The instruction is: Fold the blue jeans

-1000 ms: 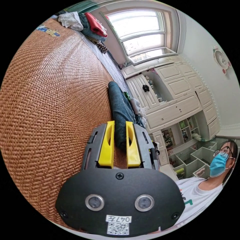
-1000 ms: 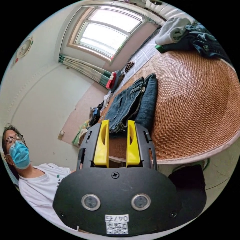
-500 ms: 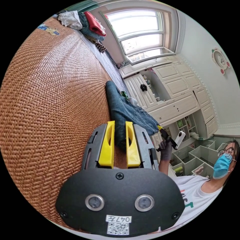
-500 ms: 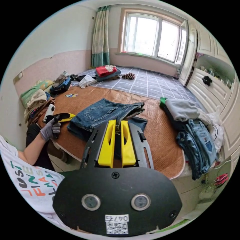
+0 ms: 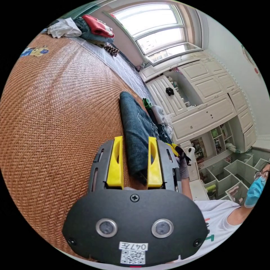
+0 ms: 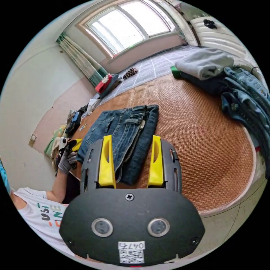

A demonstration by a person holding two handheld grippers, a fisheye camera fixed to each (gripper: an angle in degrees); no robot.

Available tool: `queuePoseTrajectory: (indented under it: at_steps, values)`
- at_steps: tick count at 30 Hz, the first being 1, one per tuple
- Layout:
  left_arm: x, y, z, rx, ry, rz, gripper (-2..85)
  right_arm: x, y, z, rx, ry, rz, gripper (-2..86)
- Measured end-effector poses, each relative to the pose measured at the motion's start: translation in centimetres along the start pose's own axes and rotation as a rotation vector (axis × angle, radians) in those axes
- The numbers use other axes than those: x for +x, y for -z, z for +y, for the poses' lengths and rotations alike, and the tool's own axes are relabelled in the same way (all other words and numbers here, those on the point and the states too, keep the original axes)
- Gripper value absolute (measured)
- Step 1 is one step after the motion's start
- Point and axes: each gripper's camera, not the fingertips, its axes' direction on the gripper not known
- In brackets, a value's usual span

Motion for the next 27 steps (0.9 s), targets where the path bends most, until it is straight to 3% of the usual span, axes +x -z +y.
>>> queuePoseTrajectory:
  at_steps: [2, 6, 12, 18, 22, 27]
  values:
    - [0.7, -0.6, -0.3, -0.038, -0.007, -0.016, 12.7, 4.1, -2.8, -1.4, -0.104, -0.052, -0.072, 14.2]
    - [2.1, -0.4, 0.0, -0.070, -0.019, -0.061, 12.0, 6.2, -1.7, -1.0, 0.008, -0.049, -0.080, 11.1]
    - [4.9, 2.5, 2.4, -0.036, -0.073, -0.092, 7.3, 10.3, 1.4, -2.4, 0.053, -0.069, -0.244, 3.9]
    - [11.7, 10.8, 10.2, 0.057, -0.240, -0.128, 6.2, 2.6, 7.4, -5.5, 0.095, 0.279, 0.008, 1.7]
    - [16.4, 20.0, 16.0, 0.129, -0.308, -0.157, 6.0, -5.2, 10.7, -7.9, 0.128, 0.467, -0.054, 1.3]
    - [25.4, 40.2, 27.2, 0.403, -0.418, -0.336, 5.9, -17.8, 13.1, -13.8, 0.194, 0.700, -0.248, 1.3]
